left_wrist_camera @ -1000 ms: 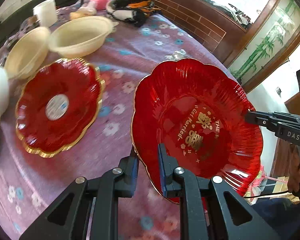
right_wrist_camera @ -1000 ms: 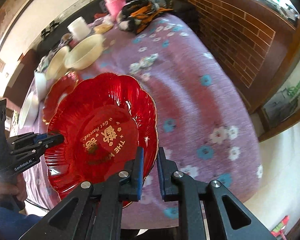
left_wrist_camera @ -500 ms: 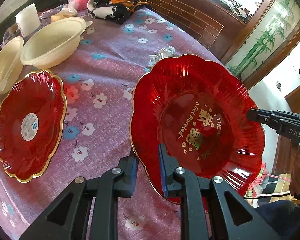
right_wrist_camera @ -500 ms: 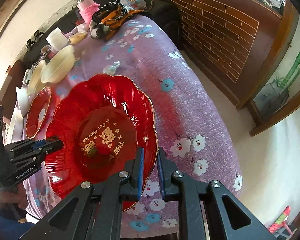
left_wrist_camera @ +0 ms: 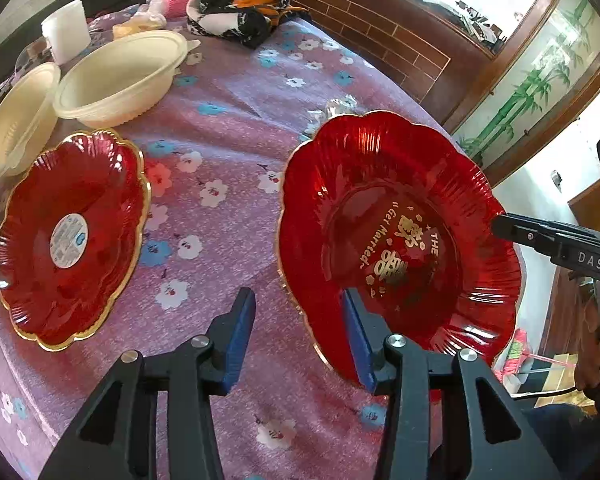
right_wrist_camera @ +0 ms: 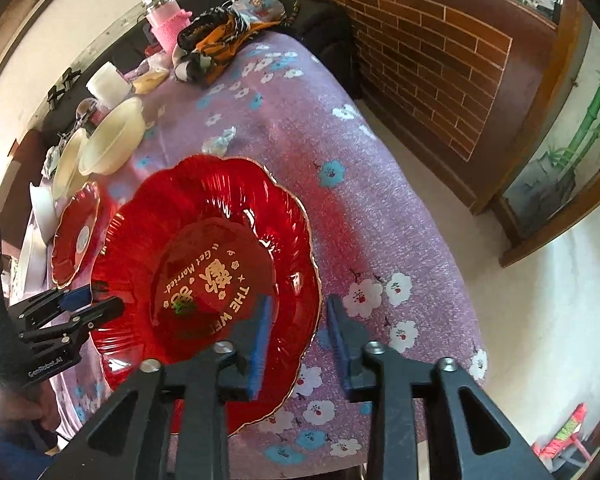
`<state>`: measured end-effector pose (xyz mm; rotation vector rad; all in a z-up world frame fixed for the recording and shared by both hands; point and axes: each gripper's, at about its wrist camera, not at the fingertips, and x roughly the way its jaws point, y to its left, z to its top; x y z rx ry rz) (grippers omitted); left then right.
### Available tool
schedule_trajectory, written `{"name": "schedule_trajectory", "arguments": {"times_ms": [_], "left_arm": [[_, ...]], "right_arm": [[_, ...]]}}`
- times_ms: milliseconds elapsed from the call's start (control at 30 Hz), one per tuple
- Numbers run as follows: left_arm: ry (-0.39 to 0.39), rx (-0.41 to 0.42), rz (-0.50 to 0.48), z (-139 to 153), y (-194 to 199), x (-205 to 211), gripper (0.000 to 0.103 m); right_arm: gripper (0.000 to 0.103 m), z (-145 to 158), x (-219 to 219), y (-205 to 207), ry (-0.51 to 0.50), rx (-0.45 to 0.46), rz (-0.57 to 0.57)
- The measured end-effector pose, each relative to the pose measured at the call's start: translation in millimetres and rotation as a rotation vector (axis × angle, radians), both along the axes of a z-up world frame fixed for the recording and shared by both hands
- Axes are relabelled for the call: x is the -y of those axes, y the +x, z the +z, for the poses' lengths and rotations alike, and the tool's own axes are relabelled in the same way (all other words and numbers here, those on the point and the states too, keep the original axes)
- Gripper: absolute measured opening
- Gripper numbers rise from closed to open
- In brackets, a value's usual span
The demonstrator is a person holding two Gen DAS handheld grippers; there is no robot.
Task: Organize plates and bowls
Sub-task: 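Lift the large red plate with the right gripper and carry it aside, then lower the large red plate onto the cloth and open the right gripper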
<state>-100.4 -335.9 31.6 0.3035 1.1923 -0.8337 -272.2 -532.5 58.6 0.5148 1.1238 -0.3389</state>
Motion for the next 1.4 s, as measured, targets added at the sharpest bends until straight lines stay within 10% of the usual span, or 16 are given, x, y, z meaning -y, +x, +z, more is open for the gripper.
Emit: {"name": "schedule_trajectory", "arguments": {"times_ms": [700,1400], "left_arm": [[-0.173,0.022,-0.041,39,-11,-67,0.054],[-0.133,0.012,0.322,31,75,-199,0.054]], "right_arm": [[0.038,41,-46,14,-0.063,0.087,-0.036],[0.04,40,-158,114,0.095,0.096,0.268]]}}
